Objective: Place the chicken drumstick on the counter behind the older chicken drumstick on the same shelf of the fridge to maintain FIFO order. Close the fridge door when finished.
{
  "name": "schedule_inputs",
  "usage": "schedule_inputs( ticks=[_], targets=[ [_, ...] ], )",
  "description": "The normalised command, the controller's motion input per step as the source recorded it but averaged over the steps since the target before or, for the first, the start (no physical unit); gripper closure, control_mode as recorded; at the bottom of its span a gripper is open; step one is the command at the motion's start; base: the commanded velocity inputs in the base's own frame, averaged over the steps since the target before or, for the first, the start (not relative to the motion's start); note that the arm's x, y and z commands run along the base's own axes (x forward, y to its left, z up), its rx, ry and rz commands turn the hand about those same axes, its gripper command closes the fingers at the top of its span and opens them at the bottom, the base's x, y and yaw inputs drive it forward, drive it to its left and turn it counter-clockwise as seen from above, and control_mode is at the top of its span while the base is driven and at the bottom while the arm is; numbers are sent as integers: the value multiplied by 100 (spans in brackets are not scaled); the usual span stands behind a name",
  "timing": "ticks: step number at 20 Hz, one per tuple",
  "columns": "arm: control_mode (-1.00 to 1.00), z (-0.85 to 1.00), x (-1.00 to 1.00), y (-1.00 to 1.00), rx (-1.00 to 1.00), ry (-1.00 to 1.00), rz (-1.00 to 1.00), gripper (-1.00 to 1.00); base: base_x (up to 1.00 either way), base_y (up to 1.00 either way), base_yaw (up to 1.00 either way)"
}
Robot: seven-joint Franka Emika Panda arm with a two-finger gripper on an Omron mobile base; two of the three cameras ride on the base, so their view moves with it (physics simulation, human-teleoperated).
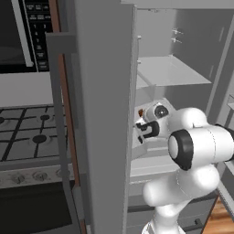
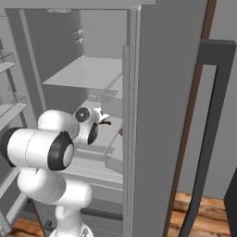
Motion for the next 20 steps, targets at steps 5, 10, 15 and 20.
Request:
schedule_inputs(
  ticks=[5,10,15,20],
  targets=[
    [-100,-1,10,-1,0,0,0,100,0,0,0],
    [-100,3,32,0,0,10,0,100,0,0,0],
    [-100,1,37,0,0,17,0,100,0,0,0],
    [-100,-1,37,0,0,9,0,100,0,0,0]
  ],
)
